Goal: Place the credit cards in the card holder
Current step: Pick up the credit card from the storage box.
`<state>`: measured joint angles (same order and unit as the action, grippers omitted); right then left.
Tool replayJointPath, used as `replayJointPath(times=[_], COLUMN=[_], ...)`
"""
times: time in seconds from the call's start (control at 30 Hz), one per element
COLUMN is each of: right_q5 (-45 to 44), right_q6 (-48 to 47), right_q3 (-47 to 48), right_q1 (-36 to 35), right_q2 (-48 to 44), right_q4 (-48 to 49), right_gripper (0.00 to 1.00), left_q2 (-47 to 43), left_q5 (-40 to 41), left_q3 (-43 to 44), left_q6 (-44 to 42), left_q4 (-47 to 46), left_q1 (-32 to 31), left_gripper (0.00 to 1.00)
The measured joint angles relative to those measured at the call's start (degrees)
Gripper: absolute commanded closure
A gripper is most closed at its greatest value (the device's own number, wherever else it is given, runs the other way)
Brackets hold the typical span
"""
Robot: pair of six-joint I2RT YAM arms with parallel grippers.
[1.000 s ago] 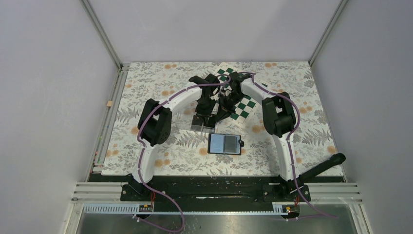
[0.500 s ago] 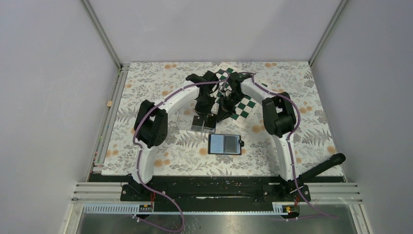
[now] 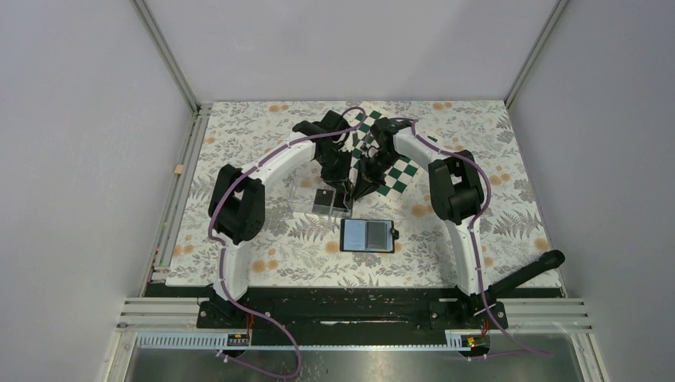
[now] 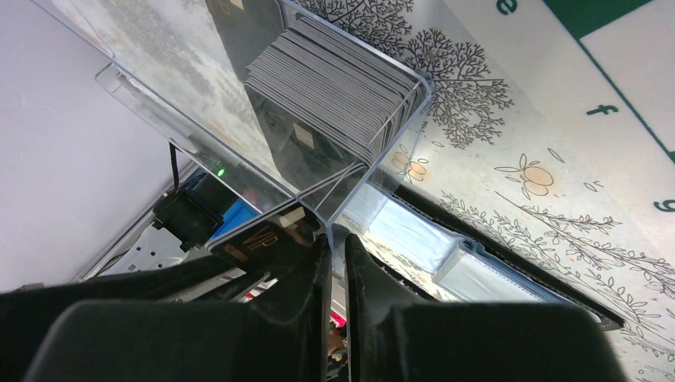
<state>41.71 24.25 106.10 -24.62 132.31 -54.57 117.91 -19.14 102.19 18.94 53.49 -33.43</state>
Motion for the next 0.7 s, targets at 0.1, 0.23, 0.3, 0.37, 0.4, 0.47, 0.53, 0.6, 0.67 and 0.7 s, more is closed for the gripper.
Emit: replayJointPath(times=[0.1, 0.23, 0.3, 0.37, 0.4, 0.47, 0.53, 0.6, 0.67, 0.7], right_q5=[0.0, 0.0, 0.0, 0.0, 0.0, 0.0, 0.0, 0.0, 0.0, 0.0], right_q6=[0.0, 0.0, 0.0, 0.0, -0.1, -0.1, -0.2, -0.3, -0.4, -0.5], right_q3=[0.0, 0.0, 0.0, 0.0, 0.0, 0.0, 0.0, 0.0, 0.0, 0.0], right_q1=[0.0, 0.0, 0.0, 0.0, 0.0, 0.0, 0.0, 0.0, 0.1, 0.1], right_q2=[0.0, 0.0, 0.0, 0.0, 0.0, 0.0, 0.0, 0.0, 0.0, 0.0], right_q4=[0.0, 0.0, 0.0, 0.0, 0.0, 0.0, -0.1, -0.2, -0.3, -0.4], right_gripper=[0.93, 0.93, 0.92, 0.92, 0.92, 0.91, 0.91, 0.91, 0.92, 0.91], left_q2=[0.0, 0.0, 0.0, 0.0, 0.0, 0.0, 0.0, 0.0, 0.0, -0.1], left_q5=[-0.2, -0.9, -1.7, -3.2, -3.8, -5.3, -6.9, -7.6, -8.1, -8.3], left_q3=[-1.2, -1.8, -2.0, -2.7, -3.0, -3.6, -4.3, -4.8, -5.2, -5.4], left_q6=[0.2, 0.2, 0.2, 0.5, 0.7, 1.1, 1.8, 2.3, 2.7, 3.0], left_q4=[-0.5, -0.7, -1.2, -2.2, -2.7, -3.4, -4.2, -4.5, -4.9, -5.1], left_q1=[0.4, 0.4, 0.4, 0.5, 0.5, 1.0, 1.6, 2.0, 2.4, 2.5], left_gripper=[0.87, 0.89, 0.91, 0.93, 0.93, 0.93, 1.0, 1.0, 1.0, 1.0])
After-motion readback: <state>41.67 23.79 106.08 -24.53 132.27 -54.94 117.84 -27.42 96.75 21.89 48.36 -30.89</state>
